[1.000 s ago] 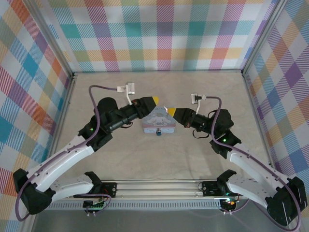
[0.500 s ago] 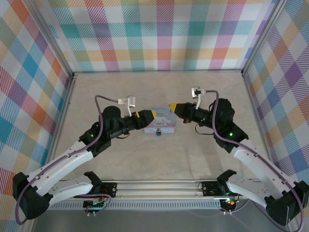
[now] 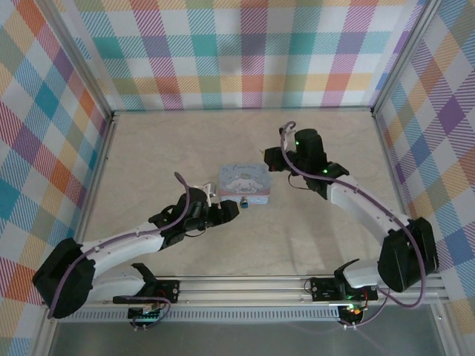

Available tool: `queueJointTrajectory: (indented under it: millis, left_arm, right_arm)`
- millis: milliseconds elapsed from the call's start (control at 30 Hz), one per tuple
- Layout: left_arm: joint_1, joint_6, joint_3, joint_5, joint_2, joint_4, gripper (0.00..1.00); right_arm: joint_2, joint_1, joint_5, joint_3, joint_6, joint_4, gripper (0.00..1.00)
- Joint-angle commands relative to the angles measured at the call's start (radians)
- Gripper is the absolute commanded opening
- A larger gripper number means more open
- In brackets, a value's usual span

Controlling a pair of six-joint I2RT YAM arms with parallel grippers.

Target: Unlock the padlock with the key

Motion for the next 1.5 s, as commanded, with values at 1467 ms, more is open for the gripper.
queueJointTrajectory:
  millis: [1467]
  left_arm:
    - [0.058, 0.57, -0.052, -0.107, 0.411, 0.666, 1.0]
  right_arm:
    - [0.665, -0.036, 0.205, 0.488, -0.259, -0.132, 0.0]
